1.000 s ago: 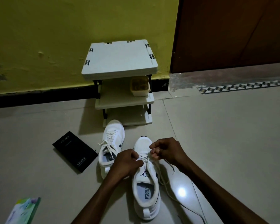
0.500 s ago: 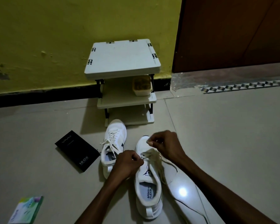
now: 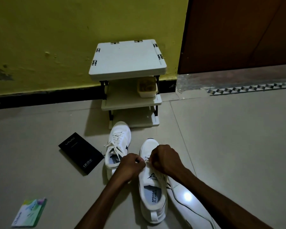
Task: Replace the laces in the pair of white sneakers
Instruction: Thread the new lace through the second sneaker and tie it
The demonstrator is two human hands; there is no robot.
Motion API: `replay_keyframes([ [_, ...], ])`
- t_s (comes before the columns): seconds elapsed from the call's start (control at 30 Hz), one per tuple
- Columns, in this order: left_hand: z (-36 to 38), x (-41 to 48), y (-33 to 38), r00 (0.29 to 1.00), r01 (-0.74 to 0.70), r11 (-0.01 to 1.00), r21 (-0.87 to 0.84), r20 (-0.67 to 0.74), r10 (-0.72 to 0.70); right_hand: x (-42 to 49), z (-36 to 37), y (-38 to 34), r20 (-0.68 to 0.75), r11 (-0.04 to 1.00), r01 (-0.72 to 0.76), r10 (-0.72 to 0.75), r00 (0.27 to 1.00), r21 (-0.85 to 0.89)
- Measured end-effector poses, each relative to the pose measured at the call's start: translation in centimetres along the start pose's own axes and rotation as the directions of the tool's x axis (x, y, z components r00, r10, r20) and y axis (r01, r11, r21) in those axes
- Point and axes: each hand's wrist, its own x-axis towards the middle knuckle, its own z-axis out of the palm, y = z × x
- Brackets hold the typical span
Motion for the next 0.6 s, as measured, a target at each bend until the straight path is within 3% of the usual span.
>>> replay_keyframes([
  [0.2, -0.2, -0.2, -0.1, 1.0, 0.002, 1.0, -0.022, 0.015, -0.002, 0.5, -1.4, 1.3, -0.058, 0.982, -0.086, 0.097, 0.994, 0.169],
  [0.3, -0.1, -0.1, -0.1, 1.0, 0.007, 1.0, -0.021, 0.013, -0.006, 0.4, -1.9, 2.0, -0.017, 0.972, -0.09, 0.096, 0.995, 0.217],
  [0.43, -0.1, 0.1, -0.1, 1.0, 0.013, 1.0, -0.018, 0.029, -0.012, 0.0, -1.1, 1.1, 0.037, 0.989, -0.069, 0.065, 0.997, 0.134],
  [0.6, -0.3, -0.1, 0.0, 0.999, 0.017, 0.999, -0.027, 0.045, -0.016, 0.0, 0.3, -0.4, 0.008, 0.998, -0.057, 0.057, 0.998, -0.023],
])
